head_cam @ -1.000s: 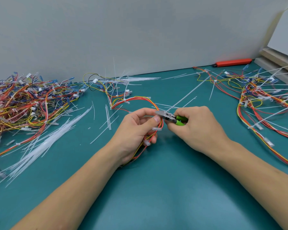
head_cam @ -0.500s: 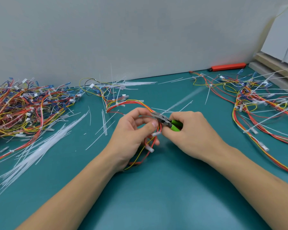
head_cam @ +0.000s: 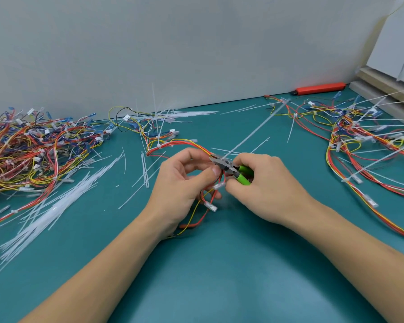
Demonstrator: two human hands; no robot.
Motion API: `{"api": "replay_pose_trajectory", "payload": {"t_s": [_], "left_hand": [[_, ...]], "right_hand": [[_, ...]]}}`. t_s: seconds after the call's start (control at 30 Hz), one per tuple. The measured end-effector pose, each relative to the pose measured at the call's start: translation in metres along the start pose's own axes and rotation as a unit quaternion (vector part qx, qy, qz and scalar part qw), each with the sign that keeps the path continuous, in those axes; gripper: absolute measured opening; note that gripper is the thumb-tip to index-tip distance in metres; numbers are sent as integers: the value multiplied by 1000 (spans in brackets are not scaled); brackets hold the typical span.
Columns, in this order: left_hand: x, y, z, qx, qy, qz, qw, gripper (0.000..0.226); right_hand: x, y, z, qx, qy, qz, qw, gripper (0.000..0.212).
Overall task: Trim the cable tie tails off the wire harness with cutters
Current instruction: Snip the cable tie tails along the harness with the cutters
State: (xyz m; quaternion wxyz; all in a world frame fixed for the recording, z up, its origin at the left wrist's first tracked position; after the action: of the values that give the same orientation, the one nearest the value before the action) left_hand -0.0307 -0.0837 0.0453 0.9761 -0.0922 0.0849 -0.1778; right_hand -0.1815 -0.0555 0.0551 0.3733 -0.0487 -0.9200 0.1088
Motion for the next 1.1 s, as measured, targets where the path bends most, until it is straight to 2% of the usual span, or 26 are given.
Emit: {"api": "replay_pose_trajectory", "payload": {"t_s": [0.07,0.2,0.37,0.43,0.67,0.77,0.87,0.97,1.1], "left_hand": [[2,0,-1,1,-2,7,1000,12],[5,-1,-4,5,-6,10,1000,12],[14,-3,-2,-9,-37,33,999,13],[19,-3,-2,-10,-46,41,998,12],[25,-5,-7,3,-62,51,997,12],[24,-5,-8,8,-61,53,997,12],[23,-4,-7,8,-54,54,997,11],[21,-4,-8,11,-50,49,997,11],[21,-4,-9,18,-50,48,997,11]], "right_hand": [[-2,1,0,-11,-16,-13,1000,11],[-5,3,1,-47,-23,-54,997,43],[-14,6,2,-25,-18,-131,991,53],[-12,4,4,-20,-9,-139,990,58],[-3,4,9,-48,142,-102,983,54],[0,12,6,-67,209,-103,970,79],[-1,20,8,-83,237,-142,957,97],[-2,24,3,-64,266,-163,948,85],[2,23,-4,-56,260,-143,953,62]]}}
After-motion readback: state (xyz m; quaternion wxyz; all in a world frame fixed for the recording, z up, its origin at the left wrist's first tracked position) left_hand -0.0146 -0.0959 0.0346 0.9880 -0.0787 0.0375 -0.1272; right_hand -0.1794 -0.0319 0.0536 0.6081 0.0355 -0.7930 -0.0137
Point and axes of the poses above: each hand's wrist, its own y-axis away from the middle knuckle, its own x-axis out of the back of the hand, z = x × y, the point moved 10 cm from there along -y, towards the middle knuckle, and after that the axes turned 2 degrees about y, right-handed, at the moved point
